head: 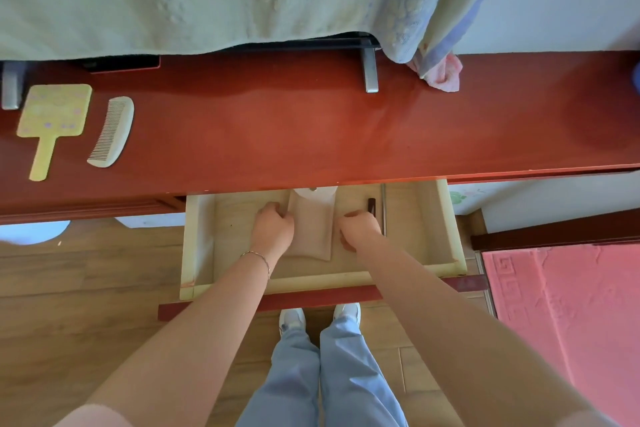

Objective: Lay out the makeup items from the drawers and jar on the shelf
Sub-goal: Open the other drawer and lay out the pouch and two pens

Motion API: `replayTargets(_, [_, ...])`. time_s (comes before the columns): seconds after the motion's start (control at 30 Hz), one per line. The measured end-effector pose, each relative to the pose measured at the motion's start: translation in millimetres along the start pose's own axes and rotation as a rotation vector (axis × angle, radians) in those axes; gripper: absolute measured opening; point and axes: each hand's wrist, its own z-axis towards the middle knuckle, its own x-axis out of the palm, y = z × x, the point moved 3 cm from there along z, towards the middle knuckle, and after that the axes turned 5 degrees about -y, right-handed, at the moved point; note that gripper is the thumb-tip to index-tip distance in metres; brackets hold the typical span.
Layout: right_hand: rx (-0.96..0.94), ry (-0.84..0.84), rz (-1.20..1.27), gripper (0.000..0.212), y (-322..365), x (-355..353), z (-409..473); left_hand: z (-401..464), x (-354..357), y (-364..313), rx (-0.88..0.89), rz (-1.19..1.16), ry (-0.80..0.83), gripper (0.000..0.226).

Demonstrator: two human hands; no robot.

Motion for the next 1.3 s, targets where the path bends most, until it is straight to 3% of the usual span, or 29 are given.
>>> replayTargets(0.07, [0.023, -0.045, 0.013, 0.013, -1, 4, 7, 3, -1, 1, -0.049, -0.064, 0.051, 0.029])
replayTargets(0.37, [0.123, 0.073, 0.164, 0.015, 9, 3, 1, -1, -20, -2, -0.064, -0.122, 0.193, 0.013])
replayTargets(0.47, [0.144, 0.197, 0.314, 0.006, 17, -8, -19, -5, -36, -5, -0.063, -0.096, 0.276, 0.014])
replayTargets(0.6, [0.169, 0.327, 0.403, 0.008, 24, -21, -56, -18, -57, -7, -0.145, -0.227, 0.435, 0.008])
replayTargets(0.87, [0.132, 0.395, 0.44, 0.007, 30, -35, -116, -59, -110, -26, -0.045, -0.169, 0.566, 0.016])
replayTargets(1.1, [-0.087, 0.416, 0.421, 0.011, 61, -29, -151, -74, -165, -40, 0.069, -0.199, 0.513, 0.02])
replayTargets(1.3, [-0.32, 0.298, 0.288, 0.007, 112, -3, -148, -62, -197, -36, 0.152, -0.345, 0.376, 0.014])
